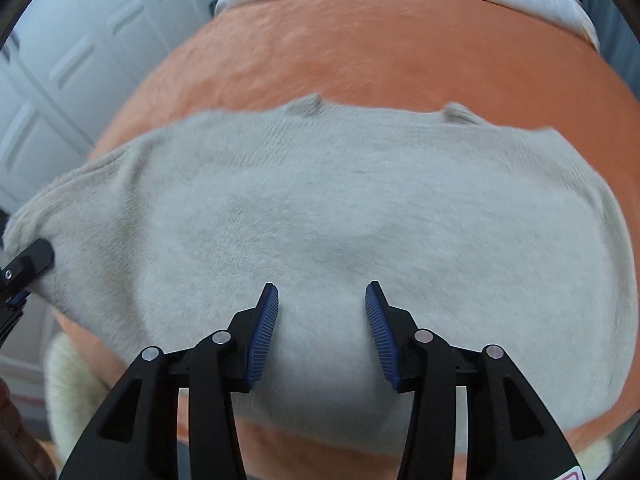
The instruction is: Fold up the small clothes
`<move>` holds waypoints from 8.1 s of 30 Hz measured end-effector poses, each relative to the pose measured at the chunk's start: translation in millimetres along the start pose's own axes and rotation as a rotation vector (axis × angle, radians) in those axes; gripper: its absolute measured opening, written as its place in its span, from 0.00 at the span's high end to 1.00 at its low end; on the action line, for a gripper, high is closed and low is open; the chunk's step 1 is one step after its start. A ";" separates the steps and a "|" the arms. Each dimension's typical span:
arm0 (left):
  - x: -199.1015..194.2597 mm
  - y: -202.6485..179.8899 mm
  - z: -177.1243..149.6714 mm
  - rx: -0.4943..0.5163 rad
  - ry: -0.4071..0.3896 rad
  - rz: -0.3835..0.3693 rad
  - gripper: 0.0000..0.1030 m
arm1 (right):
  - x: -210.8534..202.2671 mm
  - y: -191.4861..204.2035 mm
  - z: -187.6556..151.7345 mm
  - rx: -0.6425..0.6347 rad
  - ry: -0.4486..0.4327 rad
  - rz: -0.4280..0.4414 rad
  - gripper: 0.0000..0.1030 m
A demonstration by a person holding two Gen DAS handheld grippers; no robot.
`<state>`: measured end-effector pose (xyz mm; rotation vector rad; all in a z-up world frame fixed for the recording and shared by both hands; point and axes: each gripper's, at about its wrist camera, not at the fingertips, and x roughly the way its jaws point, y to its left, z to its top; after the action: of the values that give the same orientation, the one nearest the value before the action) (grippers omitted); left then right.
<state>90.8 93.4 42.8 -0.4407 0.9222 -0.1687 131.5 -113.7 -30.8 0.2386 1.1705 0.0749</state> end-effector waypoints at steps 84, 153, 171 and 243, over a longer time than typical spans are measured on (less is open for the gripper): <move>111.5 -117.9 -116.1 0.419 0.295 0.215 0.65 | -87.9 -214.8 -69.3 0.371 -0.182 -0.021 0.54; 113.8 -158.0 -24.4 0.149 0.299 -0.226 0.56 | -105.1 -175.5 -23.9 0.369 -0.260 0.113 0.70; -25.3 -62.4 112.3 0.217 -0.102 -0.173 0.14 | -195.3 -25.6 60.6 0.099 -0.543 0.230 0.36; 153.4 7.5 55.1 -0.036 0.211 -0.170 0.48 | -20.6 -73.7 62.3 0.183 -0.262 0.136 0.72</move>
<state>226.3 66.5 -44.0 -0.5425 1.0961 -0.3597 175.8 -198.2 -5.8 0.4760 0.8996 0.0535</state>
